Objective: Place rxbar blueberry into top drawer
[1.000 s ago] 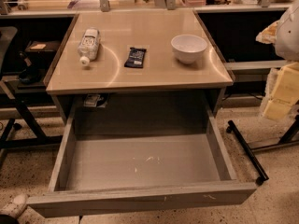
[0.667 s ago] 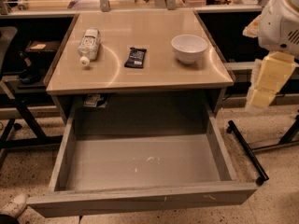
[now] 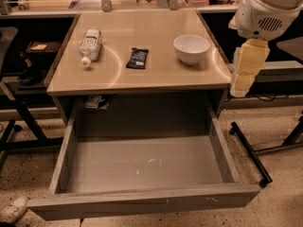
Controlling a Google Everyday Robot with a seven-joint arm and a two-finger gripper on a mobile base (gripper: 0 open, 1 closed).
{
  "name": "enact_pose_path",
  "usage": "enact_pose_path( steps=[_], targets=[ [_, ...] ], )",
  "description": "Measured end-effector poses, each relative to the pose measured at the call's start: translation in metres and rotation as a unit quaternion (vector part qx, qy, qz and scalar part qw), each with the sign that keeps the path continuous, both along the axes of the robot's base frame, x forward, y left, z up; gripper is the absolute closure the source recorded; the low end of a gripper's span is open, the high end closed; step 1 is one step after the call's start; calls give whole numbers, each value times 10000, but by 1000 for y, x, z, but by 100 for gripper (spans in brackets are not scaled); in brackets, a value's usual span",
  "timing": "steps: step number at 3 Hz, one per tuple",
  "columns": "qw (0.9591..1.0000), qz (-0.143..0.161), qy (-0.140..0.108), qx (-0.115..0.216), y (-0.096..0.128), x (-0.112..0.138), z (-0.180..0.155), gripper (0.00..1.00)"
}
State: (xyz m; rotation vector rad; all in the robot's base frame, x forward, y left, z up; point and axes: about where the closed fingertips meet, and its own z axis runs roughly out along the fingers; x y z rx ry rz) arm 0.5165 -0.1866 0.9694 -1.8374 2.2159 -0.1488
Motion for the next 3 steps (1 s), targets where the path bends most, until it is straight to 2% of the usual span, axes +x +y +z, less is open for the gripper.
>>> enact_pose_path(
  steps=[1,2,3],
  targets=[
    [9994,91,-163,296,22,30,1,0],
    [9986,239,-183,440,47,75,3,0],
    [9966,406,-276,665,102,148,13,0]
  ],
)
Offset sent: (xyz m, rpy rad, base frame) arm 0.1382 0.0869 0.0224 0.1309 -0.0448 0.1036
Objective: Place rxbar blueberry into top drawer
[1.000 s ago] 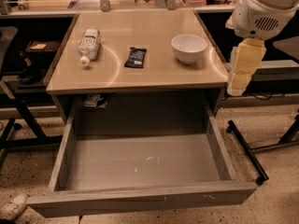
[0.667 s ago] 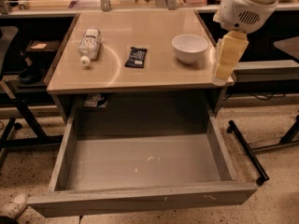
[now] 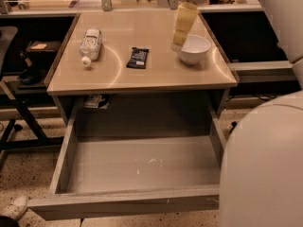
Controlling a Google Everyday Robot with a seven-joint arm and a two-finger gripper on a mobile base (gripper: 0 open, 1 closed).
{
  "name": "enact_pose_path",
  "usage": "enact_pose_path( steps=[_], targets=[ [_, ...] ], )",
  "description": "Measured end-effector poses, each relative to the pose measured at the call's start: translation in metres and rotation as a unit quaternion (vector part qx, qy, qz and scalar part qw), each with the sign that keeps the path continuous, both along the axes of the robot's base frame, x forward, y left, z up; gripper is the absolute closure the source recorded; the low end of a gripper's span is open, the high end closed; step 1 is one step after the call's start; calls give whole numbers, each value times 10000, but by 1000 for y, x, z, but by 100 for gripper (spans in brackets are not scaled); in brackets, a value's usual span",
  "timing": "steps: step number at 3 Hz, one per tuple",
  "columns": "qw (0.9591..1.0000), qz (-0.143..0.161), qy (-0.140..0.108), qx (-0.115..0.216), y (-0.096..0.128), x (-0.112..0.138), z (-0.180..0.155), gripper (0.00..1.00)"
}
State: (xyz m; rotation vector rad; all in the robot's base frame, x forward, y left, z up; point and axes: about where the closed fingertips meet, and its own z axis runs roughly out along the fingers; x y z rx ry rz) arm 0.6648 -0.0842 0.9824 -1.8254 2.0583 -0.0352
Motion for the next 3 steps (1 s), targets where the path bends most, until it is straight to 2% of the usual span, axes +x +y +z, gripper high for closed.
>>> enact_pose_path(
  steps=[1,2,3],
  targets=[
    [9999,1,-150,74,4,8,5,0],
    [9996,61,-79,251,24,26,-11,0],
    [9990,197,97,393,49,49,-38,0]
  ],
)
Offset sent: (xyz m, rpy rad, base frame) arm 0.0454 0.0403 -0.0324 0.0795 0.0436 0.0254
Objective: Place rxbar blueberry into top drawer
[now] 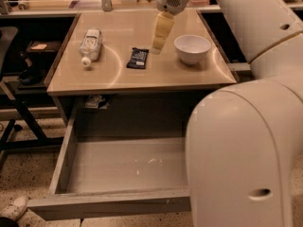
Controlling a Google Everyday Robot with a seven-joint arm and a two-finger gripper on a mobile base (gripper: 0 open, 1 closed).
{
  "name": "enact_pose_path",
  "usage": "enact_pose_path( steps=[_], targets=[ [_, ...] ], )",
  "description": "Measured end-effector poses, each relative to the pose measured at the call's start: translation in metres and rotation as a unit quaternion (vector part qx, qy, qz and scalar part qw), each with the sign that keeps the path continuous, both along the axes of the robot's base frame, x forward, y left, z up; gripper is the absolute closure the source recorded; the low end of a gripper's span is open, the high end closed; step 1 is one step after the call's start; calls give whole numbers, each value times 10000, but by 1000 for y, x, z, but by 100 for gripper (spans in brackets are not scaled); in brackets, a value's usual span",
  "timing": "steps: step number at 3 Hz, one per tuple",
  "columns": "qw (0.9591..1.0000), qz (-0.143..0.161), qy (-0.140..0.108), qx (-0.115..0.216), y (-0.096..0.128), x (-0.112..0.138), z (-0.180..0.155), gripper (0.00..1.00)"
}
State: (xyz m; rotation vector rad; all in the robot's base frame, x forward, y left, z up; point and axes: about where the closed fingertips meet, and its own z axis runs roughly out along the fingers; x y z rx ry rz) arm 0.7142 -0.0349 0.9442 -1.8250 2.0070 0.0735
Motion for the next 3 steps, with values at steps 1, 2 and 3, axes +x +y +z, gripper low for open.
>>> enact_pose_path(
  steps=[1,2,3],
  targets=[
    [9998,48,167,122,14,20,-24,0],
    [9988,66,410,267,38,42,-57,0],
    [9991,56,301,292,42,49,-58,0]
  ],
)
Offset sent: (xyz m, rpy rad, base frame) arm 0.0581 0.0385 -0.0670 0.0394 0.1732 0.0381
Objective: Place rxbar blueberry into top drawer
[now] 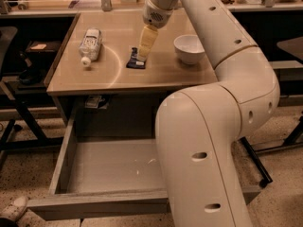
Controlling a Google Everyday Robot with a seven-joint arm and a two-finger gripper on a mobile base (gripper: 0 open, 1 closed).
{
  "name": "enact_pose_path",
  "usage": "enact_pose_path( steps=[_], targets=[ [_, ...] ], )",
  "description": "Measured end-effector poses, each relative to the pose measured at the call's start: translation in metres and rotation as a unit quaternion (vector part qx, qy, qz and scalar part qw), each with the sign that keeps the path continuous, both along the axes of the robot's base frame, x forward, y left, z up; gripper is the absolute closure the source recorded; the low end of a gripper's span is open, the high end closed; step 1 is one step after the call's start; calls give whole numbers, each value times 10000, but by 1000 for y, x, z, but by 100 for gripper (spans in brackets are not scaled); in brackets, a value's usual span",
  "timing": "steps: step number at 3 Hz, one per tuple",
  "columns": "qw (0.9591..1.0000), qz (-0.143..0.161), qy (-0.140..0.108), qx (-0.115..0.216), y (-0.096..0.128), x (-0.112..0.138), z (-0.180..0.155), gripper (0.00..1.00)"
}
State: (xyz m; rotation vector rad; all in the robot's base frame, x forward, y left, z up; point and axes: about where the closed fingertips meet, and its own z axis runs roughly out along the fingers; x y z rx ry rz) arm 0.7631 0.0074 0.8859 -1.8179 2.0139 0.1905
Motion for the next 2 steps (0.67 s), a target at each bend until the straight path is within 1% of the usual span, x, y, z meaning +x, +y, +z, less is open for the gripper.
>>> enact_pose_path(
  steps=[1,2],
  targets=[
    [9999,68,9,84,10,12,-21,0],
    [9998,81,137,115,11,21,-47,0]
  ],
)
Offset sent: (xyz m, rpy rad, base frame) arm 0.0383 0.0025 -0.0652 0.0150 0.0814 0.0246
